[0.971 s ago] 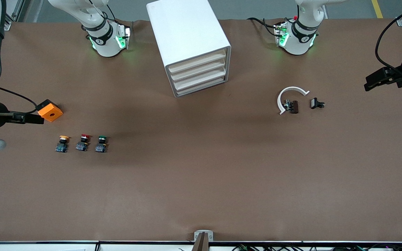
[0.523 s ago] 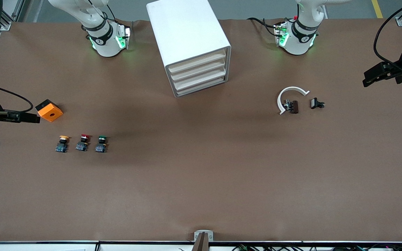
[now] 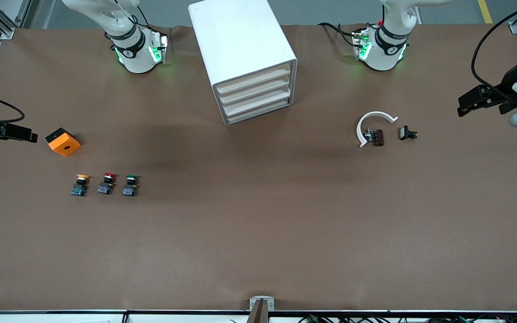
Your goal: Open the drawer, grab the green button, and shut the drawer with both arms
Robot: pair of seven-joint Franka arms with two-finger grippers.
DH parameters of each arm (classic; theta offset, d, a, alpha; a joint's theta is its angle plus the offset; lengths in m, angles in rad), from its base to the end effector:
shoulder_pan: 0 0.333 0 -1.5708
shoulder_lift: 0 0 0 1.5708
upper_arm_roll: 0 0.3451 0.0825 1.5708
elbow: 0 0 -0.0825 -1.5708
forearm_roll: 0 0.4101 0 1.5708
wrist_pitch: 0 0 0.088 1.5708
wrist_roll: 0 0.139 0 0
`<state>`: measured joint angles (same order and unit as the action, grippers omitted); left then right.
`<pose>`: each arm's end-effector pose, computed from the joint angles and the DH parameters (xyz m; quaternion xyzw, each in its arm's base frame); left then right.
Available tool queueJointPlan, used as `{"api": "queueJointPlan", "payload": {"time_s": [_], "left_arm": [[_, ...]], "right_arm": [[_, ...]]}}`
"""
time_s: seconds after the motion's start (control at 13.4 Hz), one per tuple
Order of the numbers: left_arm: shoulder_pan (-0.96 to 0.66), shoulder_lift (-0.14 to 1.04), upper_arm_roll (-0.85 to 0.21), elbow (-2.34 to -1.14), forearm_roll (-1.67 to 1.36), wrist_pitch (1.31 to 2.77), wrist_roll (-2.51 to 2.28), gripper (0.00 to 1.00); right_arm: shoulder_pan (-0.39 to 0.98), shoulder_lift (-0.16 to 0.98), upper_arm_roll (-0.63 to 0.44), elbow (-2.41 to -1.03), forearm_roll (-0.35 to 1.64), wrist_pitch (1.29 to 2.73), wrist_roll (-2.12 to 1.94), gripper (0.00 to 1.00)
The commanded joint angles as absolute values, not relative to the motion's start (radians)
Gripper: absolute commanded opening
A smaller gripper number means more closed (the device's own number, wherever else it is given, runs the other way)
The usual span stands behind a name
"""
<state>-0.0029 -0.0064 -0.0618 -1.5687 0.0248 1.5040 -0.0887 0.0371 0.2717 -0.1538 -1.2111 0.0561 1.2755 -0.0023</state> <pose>0.5685 -0.0333 0.6207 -0.9994 -0.0125 0.0281 0.0148 0.6284 -0.0497 0.6090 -0.9935 0.0508 0.1014 0.0128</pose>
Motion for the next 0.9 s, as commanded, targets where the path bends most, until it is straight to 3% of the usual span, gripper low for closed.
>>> {"api": "queueJointPlan", "payload": {"time_s": [0.0, 0.45, 0.67, 0.82], "left_arm": [[-0.002, -0.113, -0.071, -1.719, 0.014, 1.583, -0.066, 1.00], [-0.003, -0.135, -0.075, -1.727, 0.014, 1.580, -0.049, 1.00], [-0.003, -0.137, -0.075, -1.730, 0.015, 1.574, -0.049, 1.00], [-0.003, -0.133, -0.075, -1.733, 0.020, 1.575, -0.049, 1.00]], "right_arm": [[0.023, 0.192, -0.143, -1.219, 0.060, 1.255, -0.012, 1.00], [0.018, 0.131, -0.144, -1.310, 0.055, 1.276, -0.011, 1.00], [0.023, -0.058, -0.135, -1.578, 0.029, 1.457, -0.012, 1.00], [0.020, -0.120, -0.124, -1.658, 0.022, 1.502, -0.012, 1.00]]}}
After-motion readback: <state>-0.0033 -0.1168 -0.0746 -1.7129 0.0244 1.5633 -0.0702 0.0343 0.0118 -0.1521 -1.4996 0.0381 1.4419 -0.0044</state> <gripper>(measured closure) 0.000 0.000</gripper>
